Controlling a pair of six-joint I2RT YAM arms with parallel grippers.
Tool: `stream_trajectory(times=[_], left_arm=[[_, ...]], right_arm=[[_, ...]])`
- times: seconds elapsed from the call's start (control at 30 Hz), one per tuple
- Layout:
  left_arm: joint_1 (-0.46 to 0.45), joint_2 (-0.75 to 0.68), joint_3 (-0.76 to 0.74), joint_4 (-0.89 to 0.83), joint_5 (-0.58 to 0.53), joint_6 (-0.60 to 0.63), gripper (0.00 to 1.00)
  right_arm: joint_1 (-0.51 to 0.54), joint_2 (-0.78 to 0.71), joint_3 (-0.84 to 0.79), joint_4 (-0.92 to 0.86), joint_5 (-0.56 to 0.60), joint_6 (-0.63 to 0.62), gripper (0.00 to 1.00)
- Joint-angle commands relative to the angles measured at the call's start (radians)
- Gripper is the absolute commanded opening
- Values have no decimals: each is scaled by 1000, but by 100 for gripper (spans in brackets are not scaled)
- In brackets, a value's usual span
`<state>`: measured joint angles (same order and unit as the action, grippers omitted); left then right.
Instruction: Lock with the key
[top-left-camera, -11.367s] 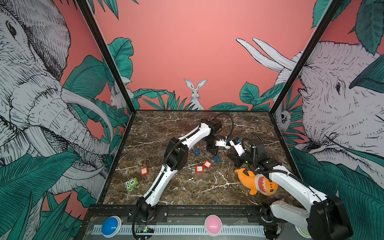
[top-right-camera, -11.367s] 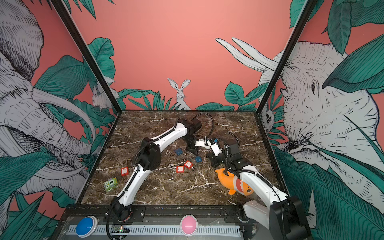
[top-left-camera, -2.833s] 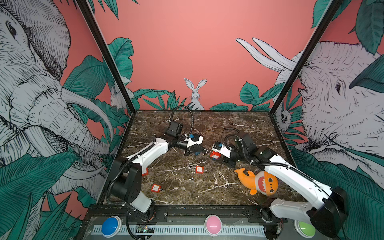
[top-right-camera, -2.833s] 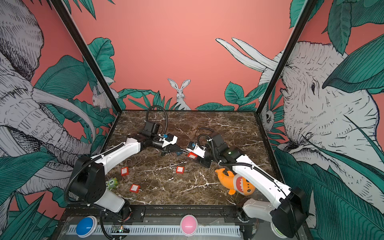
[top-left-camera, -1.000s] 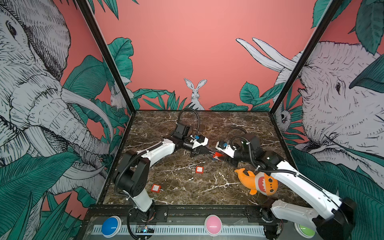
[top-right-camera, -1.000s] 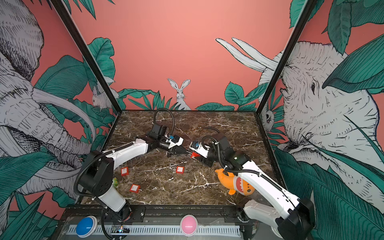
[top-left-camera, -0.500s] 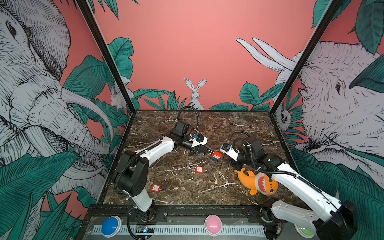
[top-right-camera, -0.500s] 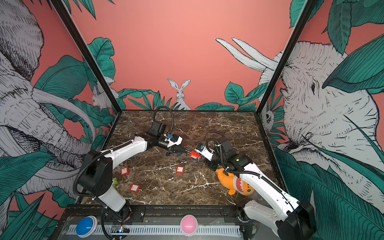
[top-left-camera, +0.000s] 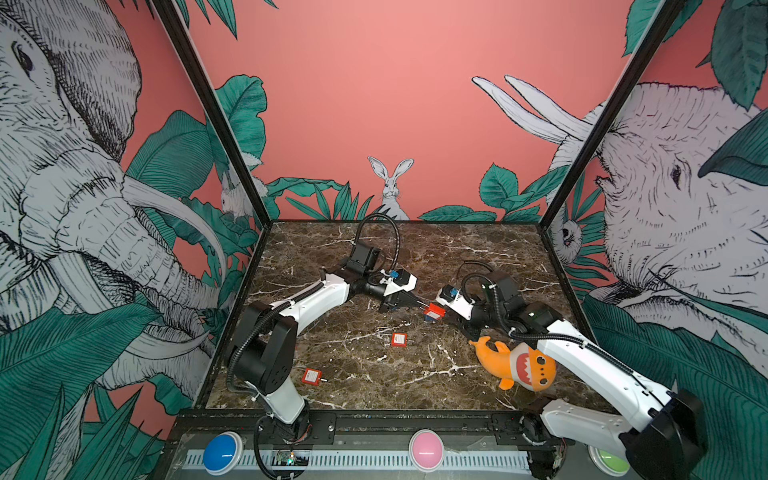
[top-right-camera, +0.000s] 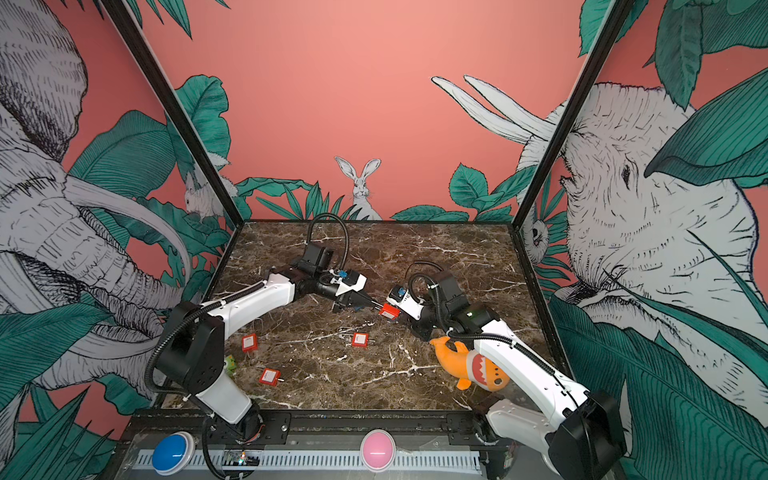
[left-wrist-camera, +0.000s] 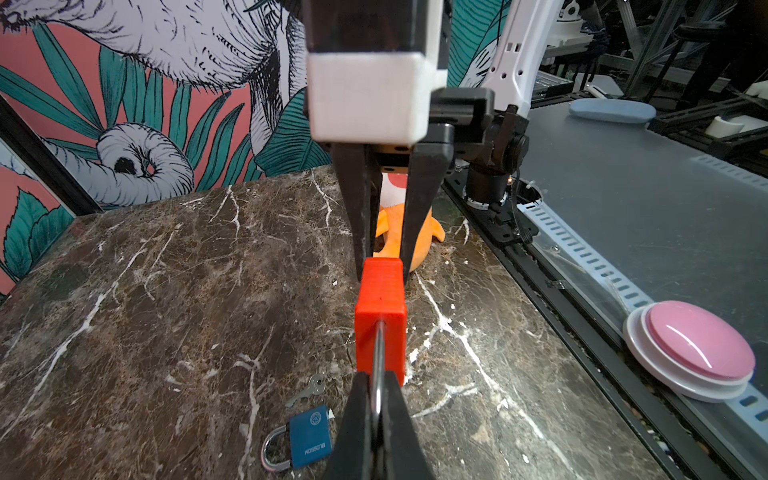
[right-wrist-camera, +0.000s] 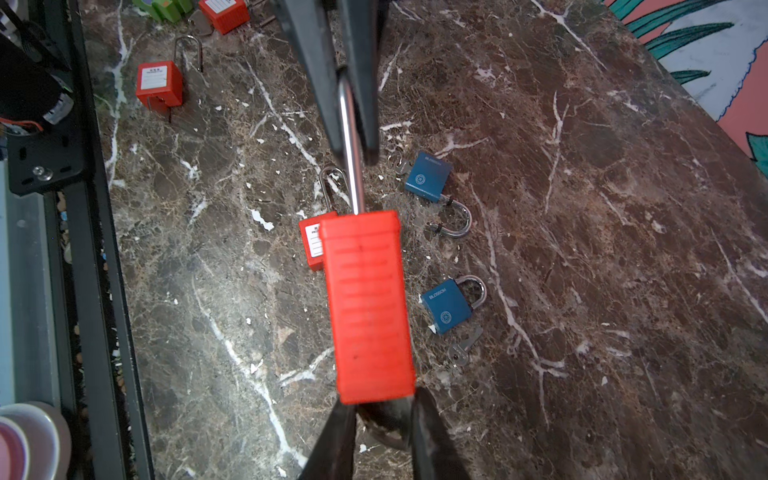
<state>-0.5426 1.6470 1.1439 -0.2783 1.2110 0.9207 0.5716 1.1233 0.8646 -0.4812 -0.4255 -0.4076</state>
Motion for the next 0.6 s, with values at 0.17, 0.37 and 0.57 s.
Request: stream_trajectory(times=[0.17,0.37,0.57], left_arm=[[-5,-67,-25,50,15,-20,0],[-4,-69,-29,64,10,-35,0],[-5,-67,-25,66,9,-36,0]], right_arm=[[-2,-18,18,37,-27,-23,15],[-2,-68,-14,85,6,-39,12],[-2,-44,-1,73,-2,-31,24]])
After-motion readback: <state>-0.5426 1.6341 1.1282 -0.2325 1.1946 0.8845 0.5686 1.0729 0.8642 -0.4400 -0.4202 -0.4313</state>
